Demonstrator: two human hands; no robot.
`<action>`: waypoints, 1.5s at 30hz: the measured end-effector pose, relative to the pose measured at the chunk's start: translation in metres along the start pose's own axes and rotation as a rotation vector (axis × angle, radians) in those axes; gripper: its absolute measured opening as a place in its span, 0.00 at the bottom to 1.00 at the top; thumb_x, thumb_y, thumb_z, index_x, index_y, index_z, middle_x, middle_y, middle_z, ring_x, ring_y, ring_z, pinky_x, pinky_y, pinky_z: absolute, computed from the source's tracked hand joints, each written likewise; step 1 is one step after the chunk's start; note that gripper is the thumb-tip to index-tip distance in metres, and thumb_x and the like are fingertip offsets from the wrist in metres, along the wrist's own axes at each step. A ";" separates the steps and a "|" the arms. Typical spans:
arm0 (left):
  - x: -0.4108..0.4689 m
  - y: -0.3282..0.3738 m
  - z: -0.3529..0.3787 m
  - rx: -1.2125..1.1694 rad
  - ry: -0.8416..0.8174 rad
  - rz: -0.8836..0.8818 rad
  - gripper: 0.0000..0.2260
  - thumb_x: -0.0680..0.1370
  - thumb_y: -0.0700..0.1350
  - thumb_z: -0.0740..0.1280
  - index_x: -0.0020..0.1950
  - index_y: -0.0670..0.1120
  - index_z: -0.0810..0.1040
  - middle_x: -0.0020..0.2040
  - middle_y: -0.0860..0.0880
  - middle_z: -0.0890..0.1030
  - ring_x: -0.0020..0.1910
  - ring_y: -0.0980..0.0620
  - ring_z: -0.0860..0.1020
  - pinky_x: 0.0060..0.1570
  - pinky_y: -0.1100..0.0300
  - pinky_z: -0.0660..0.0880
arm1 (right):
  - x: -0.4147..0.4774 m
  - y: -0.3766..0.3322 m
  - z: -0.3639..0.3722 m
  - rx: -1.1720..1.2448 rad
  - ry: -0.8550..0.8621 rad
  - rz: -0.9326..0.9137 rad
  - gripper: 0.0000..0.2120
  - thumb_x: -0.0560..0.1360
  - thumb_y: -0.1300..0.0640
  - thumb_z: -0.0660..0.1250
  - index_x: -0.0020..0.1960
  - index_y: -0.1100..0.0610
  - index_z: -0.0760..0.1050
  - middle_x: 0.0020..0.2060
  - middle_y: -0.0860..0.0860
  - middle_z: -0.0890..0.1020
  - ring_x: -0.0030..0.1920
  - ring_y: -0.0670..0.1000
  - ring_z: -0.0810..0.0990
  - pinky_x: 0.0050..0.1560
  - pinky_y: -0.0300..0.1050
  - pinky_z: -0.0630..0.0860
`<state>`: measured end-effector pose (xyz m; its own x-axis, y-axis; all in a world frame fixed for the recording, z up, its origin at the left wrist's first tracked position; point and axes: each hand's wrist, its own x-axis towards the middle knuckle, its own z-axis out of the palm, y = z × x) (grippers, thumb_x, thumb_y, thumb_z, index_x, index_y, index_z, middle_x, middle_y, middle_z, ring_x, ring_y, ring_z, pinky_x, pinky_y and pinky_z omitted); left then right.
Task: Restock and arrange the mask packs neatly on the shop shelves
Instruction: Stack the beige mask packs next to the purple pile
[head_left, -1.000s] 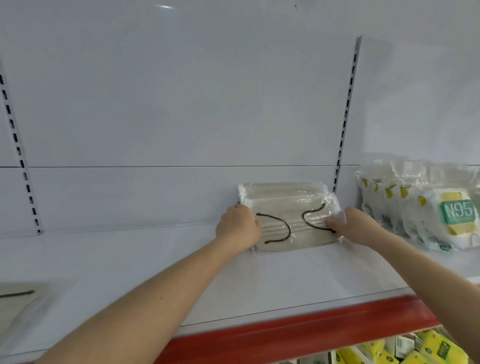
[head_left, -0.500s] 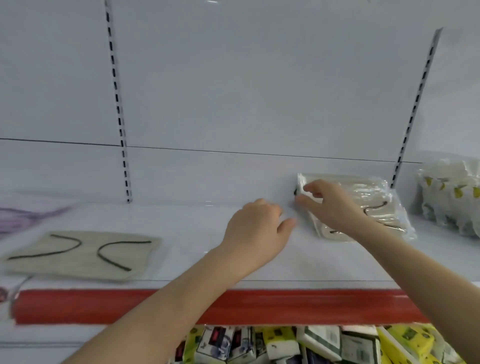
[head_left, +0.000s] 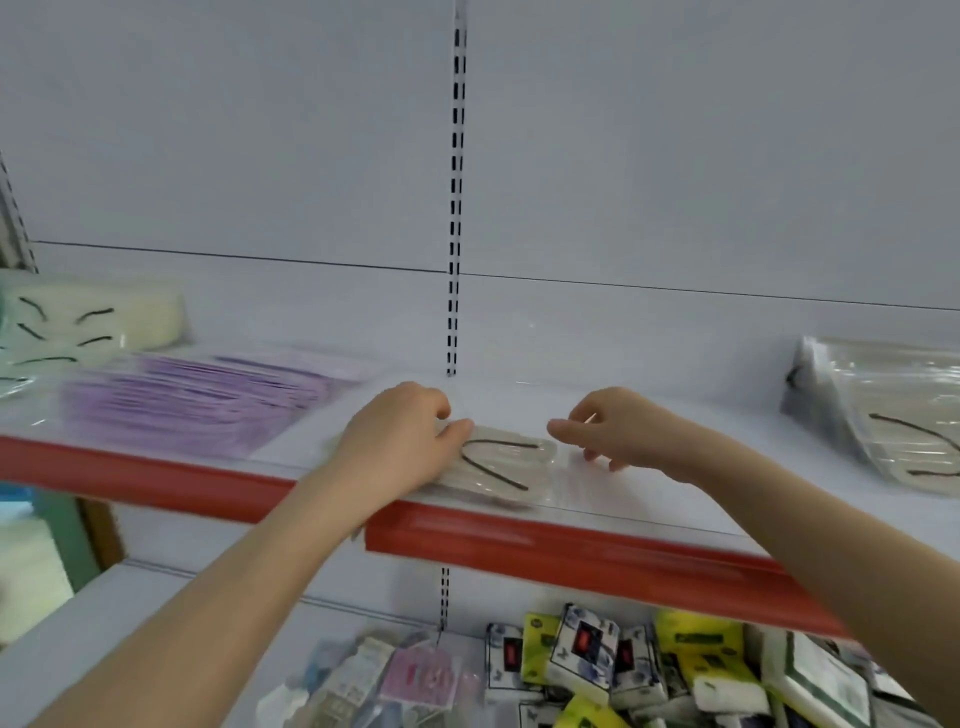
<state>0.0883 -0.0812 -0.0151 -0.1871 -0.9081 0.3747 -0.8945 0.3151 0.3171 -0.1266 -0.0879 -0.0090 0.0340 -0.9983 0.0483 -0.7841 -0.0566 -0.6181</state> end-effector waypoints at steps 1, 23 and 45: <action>0.001 -0.011 -0.002 0.027 -0.018 -0.014 0.15 0.77 0.52 0.63 0.52 0.43 0.81 0.55 0.45 0.80 0.55 0.47 0.77 0.54 0.54 0.73 | 0.002 -0.004 0.004 -0.014 -0.017 0.013 0.25 0.75 0.46 0.64 0.55 0.69 0.75 0.48 0.61 0.81 0.49 0.60 0.81 0.43 0.46 0.76; 0.006 -0.051 -0.010 -0.252 0.155 -0.008 0.31 0.71 0.53 0.72 0.70 0.44 0.66 0.67 0.43 0.68 0.67 0.45 0.66 0.64 0.56 0.63 | -0.005 -0.043 -0.001 0.237 0.039 -0.094 0.08 0.70 0.57 0.73 0.44 0.54 0.75 0.37 0.51 0.75 0.34 0.47 0.74 0.32 0.37 0.73; 0.015 -0.019 0.011 -0.709 0.031 -0.061 0.07 0.75 0.38 0.65 0.51 0.39 0.70 0.46 0.44 0.75 0.45 0.46 0.74 0.39 0.60 0.69 | -0.042 0.024 -0.001 0.476 0.335 0.058 0.08 0.75 0.55 0.67 0.41 0.57 0.70 0.37 0.51 0.76 0.42 0.52 0.74 0.45 0.50 0.71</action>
<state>0.0985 -0.1034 -0.0252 -0.1240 -0.9250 0.3591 -0.4215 0.3767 0.8249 -0.1475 -0.0471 -0.0256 -0.2595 -0.9445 0.2017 -0.4115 -0.0808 -0.9078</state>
